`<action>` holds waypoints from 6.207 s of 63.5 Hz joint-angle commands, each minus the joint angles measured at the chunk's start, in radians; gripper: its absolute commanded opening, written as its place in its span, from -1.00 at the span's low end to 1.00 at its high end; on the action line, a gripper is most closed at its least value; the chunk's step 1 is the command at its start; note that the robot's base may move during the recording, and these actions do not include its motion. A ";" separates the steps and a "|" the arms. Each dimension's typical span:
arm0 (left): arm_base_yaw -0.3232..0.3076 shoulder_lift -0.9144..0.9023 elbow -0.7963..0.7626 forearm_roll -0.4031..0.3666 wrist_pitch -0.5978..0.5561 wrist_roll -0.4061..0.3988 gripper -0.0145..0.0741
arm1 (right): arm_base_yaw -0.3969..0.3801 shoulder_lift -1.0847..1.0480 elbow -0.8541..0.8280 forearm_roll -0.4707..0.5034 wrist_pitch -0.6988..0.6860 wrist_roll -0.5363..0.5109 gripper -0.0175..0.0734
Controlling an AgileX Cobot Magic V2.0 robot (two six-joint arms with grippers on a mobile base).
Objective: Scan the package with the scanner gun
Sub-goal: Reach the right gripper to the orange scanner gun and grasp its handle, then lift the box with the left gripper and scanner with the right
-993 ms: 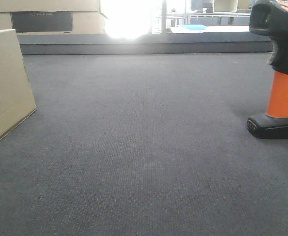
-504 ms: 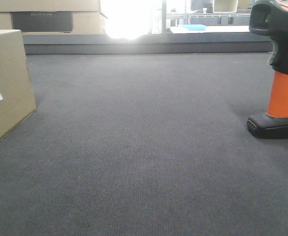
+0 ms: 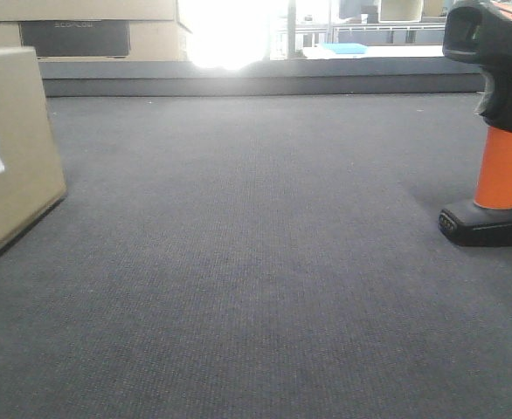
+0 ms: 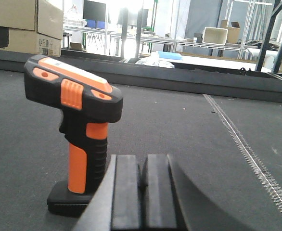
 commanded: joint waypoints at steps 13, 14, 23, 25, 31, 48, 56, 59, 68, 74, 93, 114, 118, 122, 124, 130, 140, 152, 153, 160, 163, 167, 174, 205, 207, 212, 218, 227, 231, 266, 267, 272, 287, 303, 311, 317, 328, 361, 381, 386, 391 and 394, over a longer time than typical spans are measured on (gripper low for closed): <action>0.002 -0.123 -0.024 -0.031 0.043 0.007 -0.02 | 0.002 -0.004 0.000 -0.006 -0.012 -0.001 -0.97; 0.002 -0.130 -0.024 -0.033 0.046 0.007 -0.02 | 0.002 -0.004 0.000 -0.006 -0.012 -0.001 -0.97; 0.002 -0.210 -0.024 -0.045 0.050 0.007 -0.02 | 0.002 -0.004 0.000 -0.006 -0.012 -0.001 -0.97; 0.002 -0.230 -0.024 -0.048 0.050 0.007 -0.02 | 0.002 -0.004 0.000 -0.006 -0.012 -0.001 -0.97; 0.004 -0.260 -0.024 -0.051 0.050 0.007 -0.02 | 0.002 -0.004 0.000 -0.006 -0.012 -0.001 -0.97; 0.091 -0.262 -0.013 -0.111 0.050 0.026 -0.03 | 0.002 -0.004 0.000 -0.006 -0.027 -0.001 -0.97; 0.107 -0.262 0.018 -0.186 0.050 0.092 -0.03 | 0.002 -0.004 0.000 -0.006 -0.027 -0.001 -0.97; 0.107 -0.262 0.029 -0.208 0.050 0.094 -0.03 | 0.002 -0.004 0.000 -0.006 -0.027 -0.001 -0.97; 0.107 -0.262 0.031 -0.214 0.050 0.094 -0.03 | 0.002 -0.004 0.000 -0.006 -0.008 -0.001 -0.97; 0.107 -0.262 0.031 -0.214 0.050 0.094 -0.03 | 0.002 -0.004 -0.051 -0.006 0.035 -0.001 -0.97; 0.107 -0.262 0.031 -0.214 0.050 0.094 -0.03 | 0.002 0.053 -0.441 -0.006 0.546 -0.001 -0.97; 0.107 -0.262 0.031 -0.214 0.050 0.094 -0.03 | 0.002 0.296 -0.631 0.000 0.648 -0.106 -0.97; 0.107 -0.262 0.031 -0.214 0.037 0.094 -0.03 | 0.002 0.331 -0.638 0.031 0.626 -0.106 -0.97; 0.107 -0.262 0.031 -0.214 0.036 0.094 -0.03 | 0.002 0.354 -0.638 0.075 0.597 -0.106 -0.97; 0.107 -0.262 0.031 -0.214 0.036 0.094 -0.03 | 0.002 0.358 -0.638 0.102 0.579 -0.106 -0.97; 0.107 -0.262 0.031 -0.214 0.036 0.094 -0.03 | 0.002 0.396 -0.638 0.137 0.560 -0.106 -0.97; 0.107 -0.262 0.031 -0.214 0.033 0.094 -0.03 | 0.002 0.498 -0.638 0.148 0.571 -0.106 -0.97; 0.107 -0.262 0.031 -0.214 0.025 0.094 -0.03 | 0.002 0.648 -0.609 0.182 0.498 -0.106 -0.97; 0.107 -0.262 0.031 -0.214 0.023 0.094 -0.03 | 0.002 0.652 -0.605 0.186 0.481 -0.106 -0.97; 0.107 -0.262 0.031 -0.214 0.010 0.094 -0.03 | 0.002 0.684 -0.530 0.241 0.374 -0.106 -0.97; 0.107 -0.262 0.031 -0.214 0.005 0.094 -0.03 | 0.002 0.684 -0.490 0.247 0.340 -0.106 -0.97; 0.107 -0.262 0.031 -0.214 -0.004 0.094 -0.03 | 0.002 0.680 -0.447 0.253 0.294 -0.106 -0.97; 0.107 -0.262 0.031 -0.214 -0.017 0.094 -0.03 | 0.002 0.679 -0.373 0.253 0.176 -0.109 -0.97; 0.107 -0.262 0.031 -0.214 -0.027 0.094 -0.03 | 0.216 0.819 -0.320 0.190 -0.040 -0.109 -0.97; 0.107 -0.262 0.031 -0.214 -0.027 0.094 -0.03 | 0.220 0.840 -0.320 0.190 -0.040 -0.109 -0.97; 0.107 -0.262 0.031 -0.214 -0.033 0.094 -0.03 | 0.220 0.882 -0.320 0.190 -0.047 -0.109 -0.97; 0.107 -0.262 0.031 -0.214 -0.033 0.094 -0.03 | 0.220 0.912 -0.320 0.219 -0.098 -0.109 -0.97; 0.107 -0.262 0.031 -0.214 -0.037 0.094 -0.03 | 0.220 0.918 -0.320 0.248 -0.129 -0.109 -0.88; 0.107 -0.262 0.031 -0.214 -0.039 0.094 -0.03 | 0.220 0.918 -0.320 0.248 -0.130 -0.109 -0.60; 0.107 -0.262 0.031 -0.214 -0.072 0.094 -0.03 | 0.220 0.981 -0.184 0.254 -0.556 -0.094 0.55; 0.107 -0.262 0.031 -0.214 -0.072 0.094 -0.03 | 0.220 0.986 -0.184 0.248 -0.567 -0.092 0.55; 0.107 -0.262 0.031 -0.214 -0.072 0.094 -0.03 | 0.220 1.019 -0.184 0.195 -0.594 -0.045 0.55; 0.107 -0.262 0.031 -0.214 -0.077 0.094 -0.03 | 0.220 1.135 -0.186 0.081 -0.730 0.057 0.55; 0.107 -0.262 0.031 -0.214 -0.090 0.094 -0.03 | 0.220 1.233 -0.186 0.079 -0.879 0.058 0.55; 0.107 -0.260 0.031 -0.214 -0.090 0.094 -0.03 | 0.220 1.241 -0.200 0.079 -0.876 0.072 0.55; 0.107 -0.249 0.033 -0.214 -0.090 0.094 -0.03 | 0.220 1.242 -0.200 0.079 -0.878 0.077 0.55; 0.107 -0.222 0.033 -0.214 -0.088 0.094 -0.03 | 0.220 1.242 -0.212 0.079 -0.874 0.077 0.55; 0.107 -0.222 0.033 -0.214 -0.082 0.094 -0.03 | 0.220 1.363 -0.285 0.096 -0.932 0.079 0.55; 0.107 -0.222 0.033 -0.214 -0.080 0.094 -0.03 | 0.220 1.370 -0.290 0.131 -0.961 0.089 0.55; 0.107 -0.222 0.033 -0.214 -0.080 0.094 -0.03 | 0.220 1.370 -0.290 0.131 -0.959 0.089 0.51; 0.107 -0.222 0.033 -0.214 -0.080 0.094 -0.03 | 0.220 1.370 -0.290 0.131 -0.952 0.089 0.41; 0.107 -0.222 0.033 -0.214 -0.080 0.094 -0.03 | 0.220 1.370 -0.290 0.131 -0.944 0.089 0.34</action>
